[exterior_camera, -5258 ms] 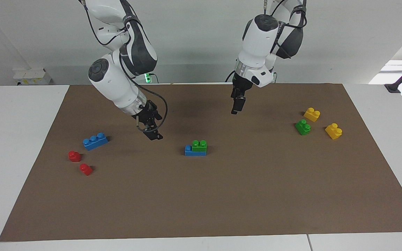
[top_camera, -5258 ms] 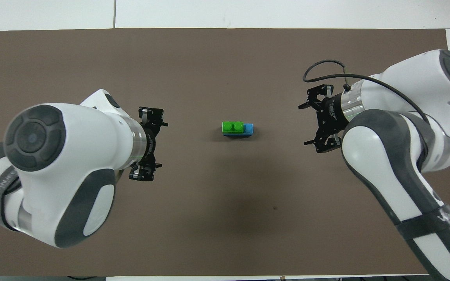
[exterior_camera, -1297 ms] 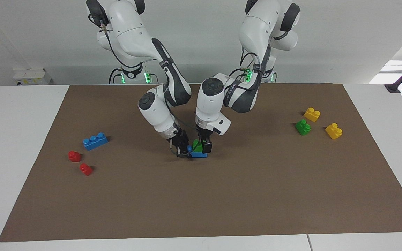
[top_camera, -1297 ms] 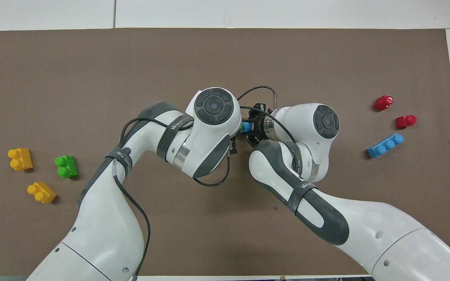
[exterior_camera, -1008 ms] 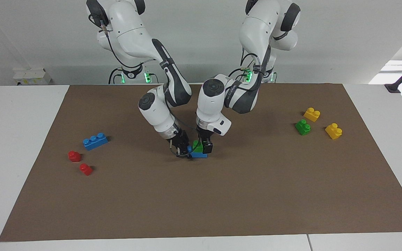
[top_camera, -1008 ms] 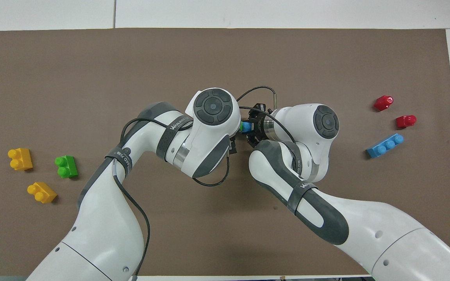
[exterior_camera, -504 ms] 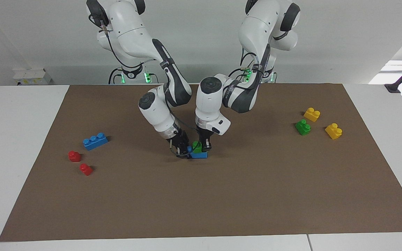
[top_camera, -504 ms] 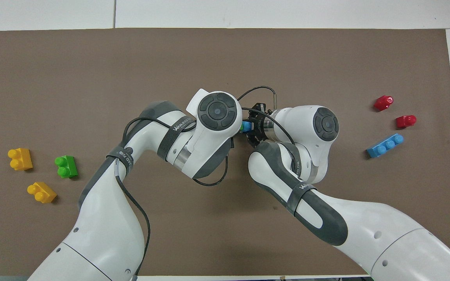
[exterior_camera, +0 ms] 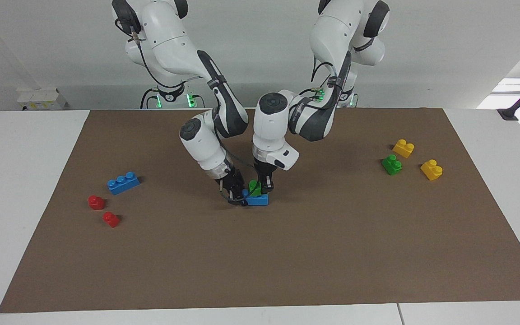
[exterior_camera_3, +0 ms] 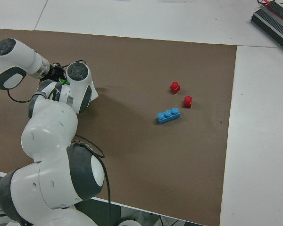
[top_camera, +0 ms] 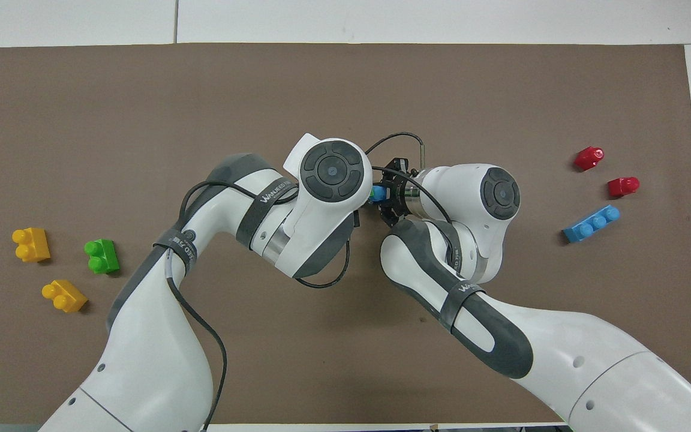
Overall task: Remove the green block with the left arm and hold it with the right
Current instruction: 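Pull the green brick off with the left gripper while the right gripper pulls back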
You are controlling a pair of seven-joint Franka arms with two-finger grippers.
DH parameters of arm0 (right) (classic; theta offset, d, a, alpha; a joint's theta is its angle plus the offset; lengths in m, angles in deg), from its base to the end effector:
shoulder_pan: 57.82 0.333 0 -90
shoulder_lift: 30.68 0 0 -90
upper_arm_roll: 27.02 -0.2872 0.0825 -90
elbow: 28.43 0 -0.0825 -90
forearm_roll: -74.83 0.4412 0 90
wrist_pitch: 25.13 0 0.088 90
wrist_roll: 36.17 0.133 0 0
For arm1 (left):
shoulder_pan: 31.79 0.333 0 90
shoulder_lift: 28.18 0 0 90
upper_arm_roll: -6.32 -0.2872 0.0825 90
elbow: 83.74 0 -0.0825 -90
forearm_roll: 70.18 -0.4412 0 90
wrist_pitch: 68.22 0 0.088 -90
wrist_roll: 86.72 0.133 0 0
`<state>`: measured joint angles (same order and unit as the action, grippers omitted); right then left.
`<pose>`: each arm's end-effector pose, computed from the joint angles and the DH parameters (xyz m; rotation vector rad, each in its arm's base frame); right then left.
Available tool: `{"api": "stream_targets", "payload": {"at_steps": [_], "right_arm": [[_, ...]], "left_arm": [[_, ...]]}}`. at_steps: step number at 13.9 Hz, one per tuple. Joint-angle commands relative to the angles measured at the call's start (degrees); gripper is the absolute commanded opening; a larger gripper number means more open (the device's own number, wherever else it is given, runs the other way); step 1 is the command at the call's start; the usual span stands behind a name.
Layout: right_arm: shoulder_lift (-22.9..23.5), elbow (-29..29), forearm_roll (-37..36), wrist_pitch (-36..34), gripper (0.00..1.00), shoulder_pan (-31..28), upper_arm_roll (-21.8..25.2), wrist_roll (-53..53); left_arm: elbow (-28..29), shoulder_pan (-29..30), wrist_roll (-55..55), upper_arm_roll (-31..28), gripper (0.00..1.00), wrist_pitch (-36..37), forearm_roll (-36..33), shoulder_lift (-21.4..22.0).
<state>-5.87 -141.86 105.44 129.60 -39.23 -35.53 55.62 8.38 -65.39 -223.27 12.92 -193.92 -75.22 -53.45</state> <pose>0.6026 0.2956 0.1826 -1.8887 1.9565 0.2291 0.5678 -0.4642 0.3107 2.0312 2.1991 0.0467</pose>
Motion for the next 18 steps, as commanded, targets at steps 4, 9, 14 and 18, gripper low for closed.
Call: {"api": "stream_targets", "payload": {"at_steps": [4, 9, 14, 18], "right_arm": [[0.9, 0.0, 1.7, 1.0, 0.0, 0.0, 0.1, -1.3], [-2.5, 7.7, -0.2, -15.8, 0.0, -7.4, 0.4, -6.7], [-2.5, 13.8, -0.4, -30.2, 0.0, -19.3, 0.4, -20.4], [-2.5, 13.9, -2.3, -33.7, 0.0, -24.4, 0.4, -25.9]], "left_arm": [[3.8, 1.2, 3.5, -0.4, 0.0, 8.3, 0.0, 8.7], [8.5, 5.7, 16.2, -0.3, 0.0, 9.4, 0.0, 11.0], [14.0, 14.1, 36.6, -0.2, 0.0, 8.0, 1.0, 12.9], [16.3, 19.8, 47.9, -0.3, 0.0, 7.9, 1.0, 13.8]]}}
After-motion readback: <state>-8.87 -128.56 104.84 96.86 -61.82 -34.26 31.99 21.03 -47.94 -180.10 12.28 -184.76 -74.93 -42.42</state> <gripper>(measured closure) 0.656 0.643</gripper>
